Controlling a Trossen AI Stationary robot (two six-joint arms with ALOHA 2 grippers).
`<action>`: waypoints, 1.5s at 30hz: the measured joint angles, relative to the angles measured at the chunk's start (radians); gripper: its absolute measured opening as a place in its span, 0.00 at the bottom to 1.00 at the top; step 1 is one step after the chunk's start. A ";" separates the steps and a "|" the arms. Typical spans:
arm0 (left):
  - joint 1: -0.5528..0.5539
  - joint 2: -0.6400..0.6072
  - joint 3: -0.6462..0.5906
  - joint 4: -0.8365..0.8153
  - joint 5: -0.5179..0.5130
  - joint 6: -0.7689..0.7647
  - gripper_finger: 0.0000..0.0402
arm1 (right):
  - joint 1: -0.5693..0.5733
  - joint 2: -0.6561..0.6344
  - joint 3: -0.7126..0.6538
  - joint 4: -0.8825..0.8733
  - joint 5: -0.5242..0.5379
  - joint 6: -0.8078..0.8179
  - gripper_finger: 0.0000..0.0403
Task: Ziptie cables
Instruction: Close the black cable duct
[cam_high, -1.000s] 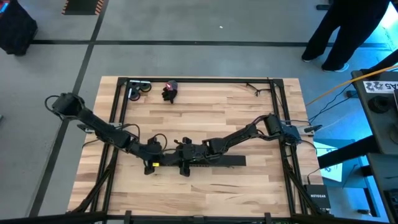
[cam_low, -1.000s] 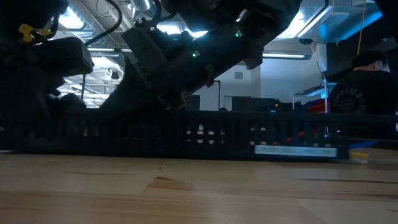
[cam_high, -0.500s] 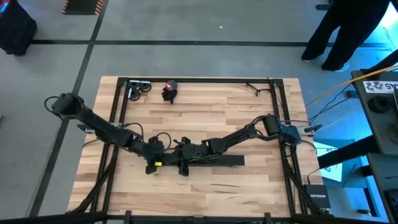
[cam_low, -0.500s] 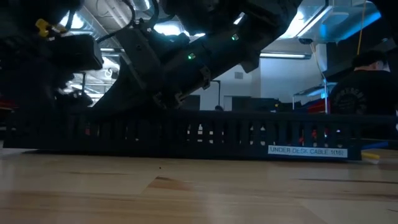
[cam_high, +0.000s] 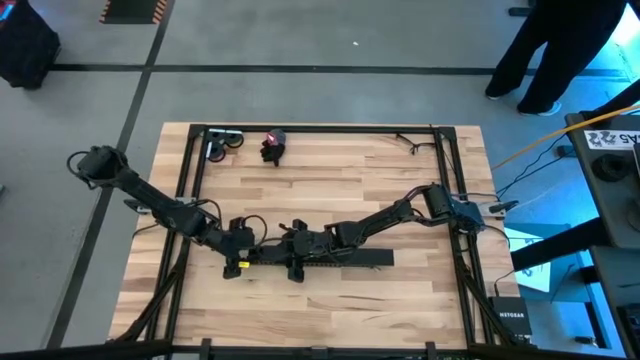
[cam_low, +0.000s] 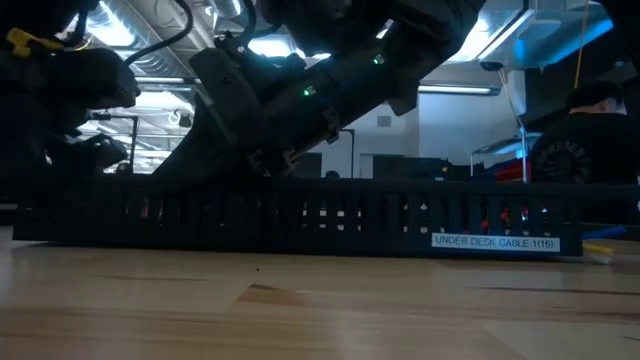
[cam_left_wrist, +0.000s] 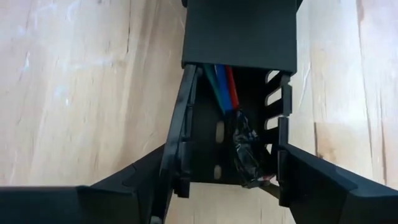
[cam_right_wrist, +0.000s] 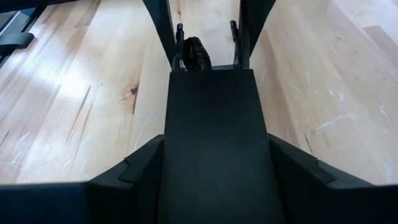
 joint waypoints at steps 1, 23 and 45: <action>-0.001 0.001 -0.008 0.023 -0.014 -0.002 0.61 | 0.000 0.000 -0.001 0.004 -0.001 -0.001 0.57; 0.046 0.102 -0.019 0.284 0.009 0.098 0.56 | 0.001 0.008 -0.002 0.063 0.010 -0.002 0.57; 0.034 0.058 -0.011 0.121 0.011 0.128 0.59 | 0.000 0.008 -0.001 0.059 0.015 -0.001 0.57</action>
